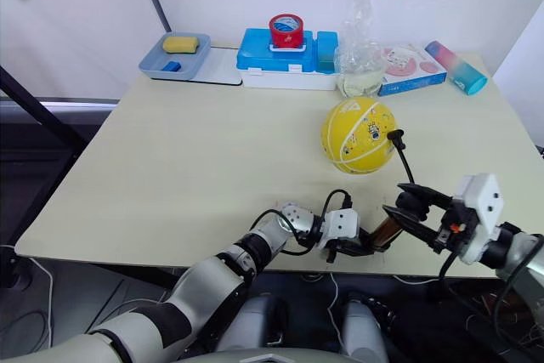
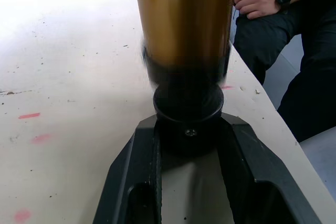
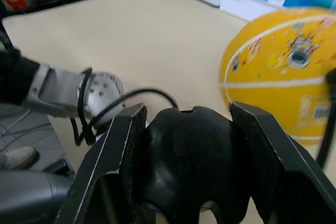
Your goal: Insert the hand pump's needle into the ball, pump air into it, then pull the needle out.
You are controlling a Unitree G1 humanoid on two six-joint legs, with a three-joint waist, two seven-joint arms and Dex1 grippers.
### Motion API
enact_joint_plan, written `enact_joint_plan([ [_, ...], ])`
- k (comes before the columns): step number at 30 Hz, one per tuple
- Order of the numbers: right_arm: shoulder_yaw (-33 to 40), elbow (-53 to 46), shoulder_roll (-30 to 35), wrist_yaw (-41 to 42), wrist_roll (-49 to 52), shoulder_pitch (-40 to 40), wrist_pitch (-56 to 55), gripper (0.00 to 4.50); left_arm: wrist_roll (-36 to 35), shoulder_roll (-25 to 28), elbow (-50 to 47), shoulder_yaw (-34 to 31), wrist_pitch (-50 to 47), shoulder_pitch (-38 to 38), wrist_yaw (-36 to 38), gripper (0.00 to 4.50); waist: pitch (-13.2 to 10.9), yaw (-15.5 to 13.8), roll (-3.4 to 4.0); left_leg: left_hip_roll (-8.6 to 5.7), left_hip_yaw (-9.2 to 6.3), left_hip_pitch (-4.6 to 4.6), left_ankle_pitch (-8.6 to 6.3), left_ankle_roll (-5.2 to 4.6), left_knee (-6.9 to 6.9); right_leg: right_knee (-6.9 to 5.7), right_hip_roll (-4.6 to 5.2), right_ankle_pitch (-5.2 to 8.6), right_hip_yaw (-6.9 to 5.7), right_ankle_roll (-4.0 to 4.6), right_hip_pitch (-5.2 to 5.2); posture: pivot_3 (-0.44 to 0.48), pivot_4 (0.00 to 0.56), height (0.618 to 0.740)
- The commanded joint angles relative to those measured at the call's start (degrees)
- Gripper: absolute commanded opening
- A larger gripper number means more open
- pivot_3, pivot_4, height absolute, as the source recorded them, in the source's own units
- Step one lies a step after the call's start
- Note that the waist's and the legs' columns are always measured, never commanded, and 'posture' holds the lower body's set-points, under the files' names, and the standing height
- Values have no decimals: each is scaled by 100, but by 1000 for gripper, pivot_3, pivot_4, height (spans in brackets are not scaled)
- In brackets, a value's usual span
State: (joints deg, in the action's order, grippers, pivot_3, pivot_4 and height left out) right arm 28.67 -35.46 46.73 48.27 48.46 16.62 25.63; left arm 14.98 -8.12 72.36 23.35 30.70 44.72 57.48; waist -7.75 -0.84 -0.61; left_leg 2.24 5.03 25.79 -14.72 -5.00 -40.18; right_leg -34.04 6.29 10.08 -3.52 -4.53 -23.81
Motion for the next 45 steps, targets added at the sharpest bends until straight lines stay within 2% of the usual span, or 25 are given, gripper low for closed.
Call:
enact_joint_plan([
  [1, 1017, -244, 274, -77, 815, -177, 278, 2011, 226, -297, 224, 143, -141, -17, -4, 1015, -2, -3, 2, 0, -2, 0, 0, 0, 0, 0, -1, 0, -1, 0, 0, 0, 150, 739],
  [9, 2373, -133, 1046, -309, 2275, -546, 1080, 2011, 195, -288, 221, 106, -118, -65, -52, 1015, -12, 1, 8, -1, 1, 1, 0, 0, 0, 0, 2, 0, 1, 0, 0, 0, 150, 739],
  [15, 2748, -48, 1383, -522, 2953, -873, 1533, 2011, 157, -296, 209, 57, -143, -97, -111, 1015, -31, -8, 21, -4, 2, 14, 2, -4, 0, 2, 4, -1, 2, 1, -9, 0, 150, 739],
  [18, 2280, -319, 1135, -453, 2617, -634, 1603, 2011, 194, -289, 197, 113, -70, -102, -112, 1015, -35, -13, 22, -6, 3, 19, 9, -17, 0, 8, 5, -1, 2, 1, -11, 0, 150, 739],
  [23, 1271, -529, 634, -202, 1348, -134, 1209, 2011, 134, -317, 209, 67, -159, -113, -89, 1015, -29, -7, 20, -4, -1, 14, 9, -18, 1, 8, 0, 0, -1, 1, -6, 0, 150, 739],
  [28, -88, -295, 160, 9, -60, 136, 406, 2011, 141, -316, 207, 64, -155, -110, -95, 1015, -22, -3, 18, -3, -1, 1, 3, -7, 0, 5, 1, 5, -1, -9, 3, 0, 150, 739],
  [33, -1062, 149, -252, 127, -1127, 296, -414, 2011, 133, -320, 204, 62, -172, -121, -81, 1015, -15, -3, 11, -3, -2, 1, 6, -13, 1, 6, -1, 0, -2, 0, 3, 0, 150, 739],
  [37, -994, 204, -448, 137, -1131, 186, -705, 2011, 133, -317, 206, 65, -181, -120, -58, 1015, -12, -3, 14, -3, -2, 0, 5, -10, 0, 6, -1, 0, -2, -1, 3, 0, 150, 739],
  [45, 333, -145, -99, 126, 354, -74, -179, 2011, 145, -320, 207, 82, -219, -131, -20, 1015, -15, -8, 14, -3, -1, 3, 5, -12, 0, 5, 0, -1, -3, 1, 2, 0, 150, 739],
])
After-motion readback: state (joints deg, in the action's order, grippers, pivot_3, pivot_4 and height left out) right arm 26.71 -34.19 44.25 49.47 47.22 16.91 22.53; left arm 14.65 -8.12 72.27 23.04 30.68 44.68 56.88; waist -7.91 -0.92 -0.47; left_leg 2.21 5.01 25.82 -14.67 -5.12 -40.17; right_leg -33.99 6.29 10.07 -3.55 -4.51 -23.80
